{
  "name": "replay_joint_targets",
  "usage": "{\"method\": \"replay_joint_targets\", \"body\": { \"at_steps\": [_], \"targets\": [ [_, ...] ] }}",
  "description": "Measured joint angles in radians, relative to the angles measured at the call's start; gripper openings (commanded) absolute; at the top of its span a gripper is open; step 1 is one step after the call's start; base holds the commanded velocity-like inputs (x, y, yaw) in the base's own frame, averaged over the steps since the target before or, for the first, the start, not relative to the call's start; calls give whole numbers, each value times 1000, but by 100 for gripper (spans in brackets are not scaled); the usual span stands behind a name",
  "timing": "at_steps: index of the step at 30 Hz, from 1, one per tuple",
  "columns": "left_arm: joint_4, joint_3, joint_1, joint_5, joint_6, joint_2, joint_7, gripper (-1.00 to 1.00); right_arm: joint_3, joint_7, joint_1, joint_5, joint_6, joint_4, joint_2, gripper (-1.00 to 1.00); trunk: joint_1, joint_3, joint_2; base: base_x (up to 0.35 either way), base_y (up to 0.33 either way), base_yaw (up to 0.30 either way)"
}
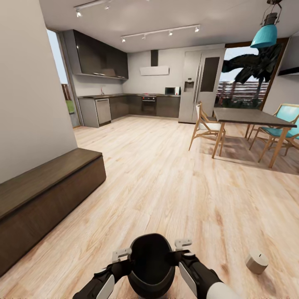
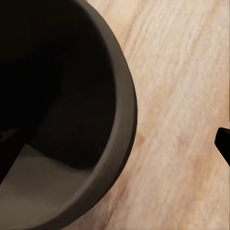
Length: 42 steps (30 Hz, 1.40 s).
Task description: Place each of the two pumpkins and all three candles from the living room inside a cabinet in the living room (use any cabinet), then make sure every cabinet is closed, and position the cauldron so it is next to a table in the living room.
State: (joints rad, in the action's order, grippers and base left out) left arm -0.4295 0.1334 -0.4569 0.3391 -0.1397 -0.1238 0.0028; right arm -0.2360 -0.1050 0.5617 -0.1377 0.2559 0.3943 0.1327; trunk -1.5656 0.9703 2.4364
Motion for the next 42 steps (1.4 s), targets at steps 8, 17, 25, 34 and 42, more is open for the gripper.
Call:
{"method": "replay_joint_targets", "body": {
  "at_steps": [8,17,25,34,42],
  "targets": [
    [0,0,0,1,15,-1,0,100,-15,0,0,-1,-4,0,29,100,-31,25,56,0,0,0],
    [1,0,0,0,15,-2,0,100,-15,0,0,-1,-4,0,34,100,-38,59,65,0,0,0],
    [1,0,1,-1,15,-3,0,100,-15,-1,0,-2,-3,0,34,100,-39,67,66,0,0,0],
    [2,1,1,-1,15,-4,0,100,-15,-9,1,-9,-23,-28,33,100,-41,86,67,0,0,0],
    [11,20,1,0,15,-4,0,100,-14,-13,1,-13,-38,-49,33,100,-41,86,67,0,0,0]
  ]
}}
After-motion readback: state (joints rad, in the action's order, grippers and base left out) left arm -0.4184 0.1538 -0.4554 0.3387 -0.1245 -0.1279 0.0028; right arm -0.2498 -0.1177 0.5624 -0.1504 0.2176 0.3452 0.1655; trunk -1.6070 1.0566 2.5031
